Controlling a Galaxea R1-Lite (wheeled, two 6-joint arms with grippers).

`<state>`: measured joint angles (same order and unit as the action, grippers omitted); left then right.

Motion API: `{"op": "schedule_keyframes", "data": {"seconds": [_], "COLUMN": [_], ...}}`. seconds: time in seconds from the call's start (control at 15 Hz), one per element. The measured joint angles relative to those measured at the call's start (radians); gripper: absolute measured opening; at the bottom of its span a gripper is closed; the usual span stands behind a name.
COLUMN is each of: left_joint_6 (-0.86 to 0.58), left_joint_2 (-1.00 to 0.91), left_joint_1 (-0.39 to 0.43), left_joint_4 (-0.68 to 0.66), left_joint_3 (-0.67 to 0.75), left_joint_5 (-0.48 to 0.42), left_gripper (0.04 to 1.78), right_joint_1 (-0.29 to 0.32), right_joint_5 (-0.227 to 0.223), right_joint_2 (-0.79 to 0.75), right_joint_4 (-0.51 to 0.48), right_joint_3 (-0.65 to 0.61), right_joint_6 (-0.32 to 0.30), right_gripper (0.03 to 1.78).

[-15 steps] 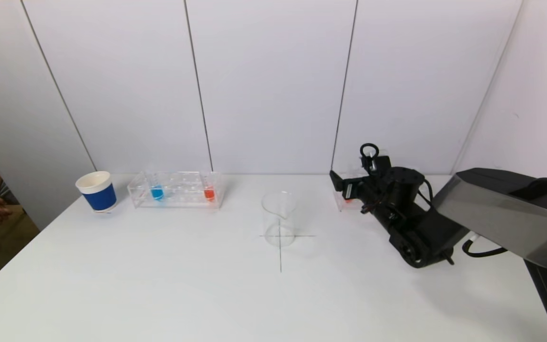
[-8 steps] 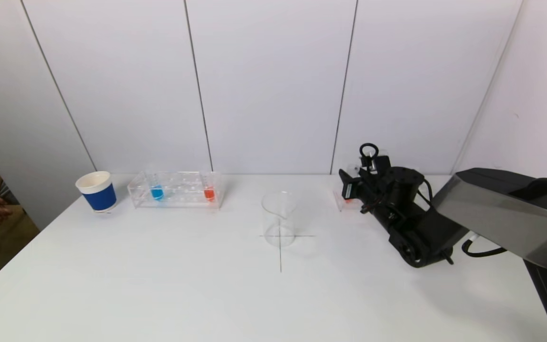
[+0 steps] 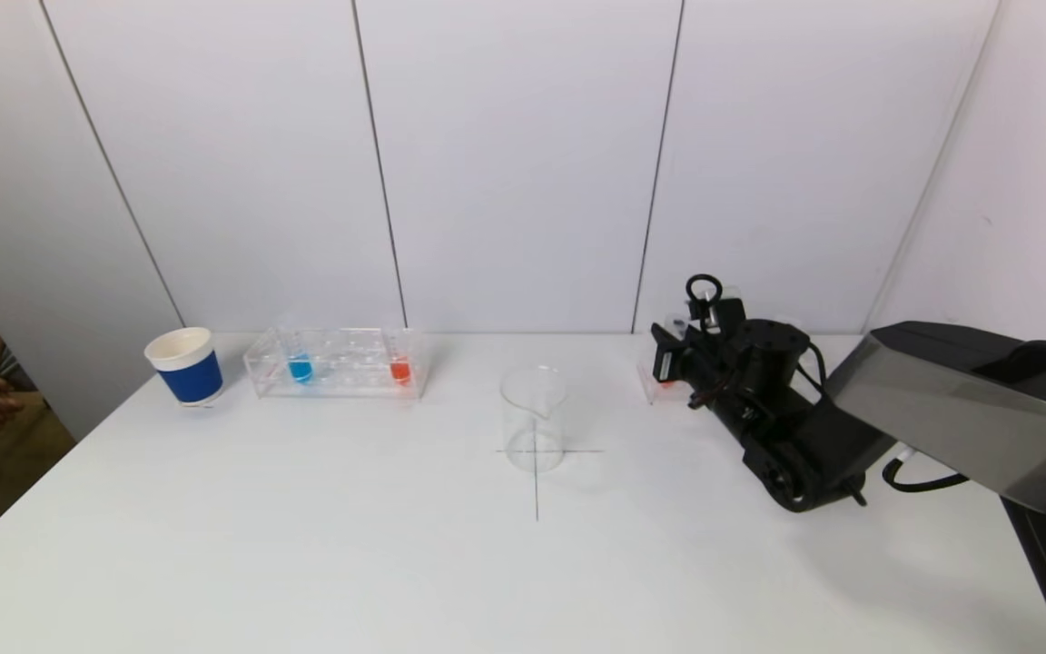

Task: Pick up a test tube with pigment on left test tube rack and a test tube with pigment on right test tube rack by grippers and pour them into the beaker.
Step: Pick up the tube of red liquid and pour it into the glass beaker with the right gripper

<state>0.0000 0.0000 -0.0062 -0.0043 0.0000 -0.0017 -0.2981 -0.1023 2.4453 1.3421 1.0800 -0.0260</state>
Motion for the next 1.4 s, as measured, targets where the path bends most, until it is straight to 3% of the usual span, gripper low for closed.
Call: {"op": "schedule_keyframes", "data": {"seconds": [0.87,1.4], "left_joint_6": [0.0,0.0], "left_joint_2": [0.0,0.0], "left_joint_1": [0.0,0.0], "left_joint_4": [0.0,0.0], "left_joint_3": [0.0,0.0], "left_joint_5": [0.0,0.0], "left_gripper": [1.76,1.76], "right_joint_1": [-0.004,-0.013], "right_joint_5": [-0.001,-0.002], "right_joint_2": [-0.017,-0.119], "right_joint_4": [-0.001,-0.083], "right_joint_3": [-0.01,-0.02], "right_joint_6": [0.001,0.01], "right_gripper": [0.51,0.51]}}
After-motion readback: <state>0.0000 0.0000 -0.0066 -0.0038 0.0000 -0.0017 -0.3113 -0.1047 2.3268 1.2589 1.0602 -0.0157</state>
